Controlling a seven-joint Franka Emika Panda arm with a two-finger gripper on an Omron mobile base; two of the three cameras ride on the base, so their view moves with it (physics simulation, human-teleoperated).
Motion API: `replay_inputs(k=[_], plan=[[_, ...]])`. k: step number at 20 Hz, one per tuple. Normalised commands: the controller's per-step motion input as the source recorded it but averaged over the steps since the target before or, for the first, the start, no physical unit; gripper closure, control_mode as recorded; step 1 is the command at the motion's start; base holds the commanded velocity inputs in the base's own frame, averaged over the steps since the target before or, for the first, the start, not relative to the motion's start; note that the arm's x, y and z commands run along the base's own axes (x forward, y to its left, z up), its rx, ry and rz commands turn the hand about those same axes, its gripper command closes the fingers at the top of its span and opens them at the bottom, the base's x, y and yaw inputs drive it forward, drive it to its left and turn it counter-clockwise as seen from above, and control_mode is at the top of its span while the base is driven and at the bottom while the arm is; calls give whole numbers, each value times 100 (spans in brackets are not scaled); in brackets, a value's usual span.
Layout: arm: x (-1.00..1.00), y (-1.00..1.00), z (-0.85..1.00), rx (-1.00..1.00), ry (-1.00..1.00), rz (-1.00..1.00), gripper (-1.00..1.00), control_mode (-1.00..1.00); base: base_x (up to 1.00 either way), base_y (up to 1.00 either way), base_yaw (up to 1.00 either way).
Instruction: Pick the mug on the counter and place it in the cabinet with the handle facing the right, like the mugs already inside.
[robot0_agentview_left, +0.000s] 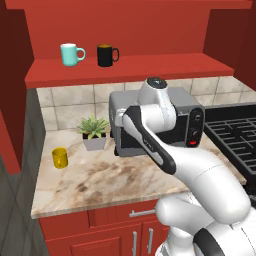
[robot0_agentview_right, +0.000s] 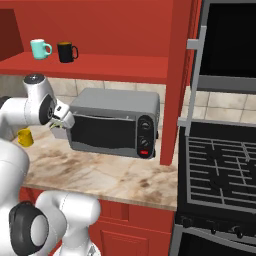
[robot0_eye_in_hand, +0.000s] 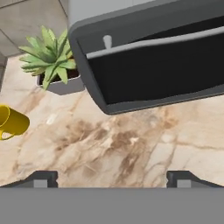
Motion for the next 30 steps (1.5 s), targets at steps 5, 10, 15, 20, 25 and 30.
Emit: replay_inputs(k=[5, 10, 15, 20, 25, 30], plan=[[1, 43, -19, 2, 0, 4, -100, -100, 0, 0, 0], [3, 49, -18, 0, 0, 7, -100, -100, 0, 0, 0], [19, 64, -13, -1, 9, 8, -100, -100, 0, 0, 0], [23, 78, -3, -6, 6, 6, -100, -100, 0, 0, 0], [9, 63, -29, -7, 0, 1, -100, -100, 0, 0, 0], [1, 33, -44, -6, 0, 1, -100, -100, 0, 0, 0]])
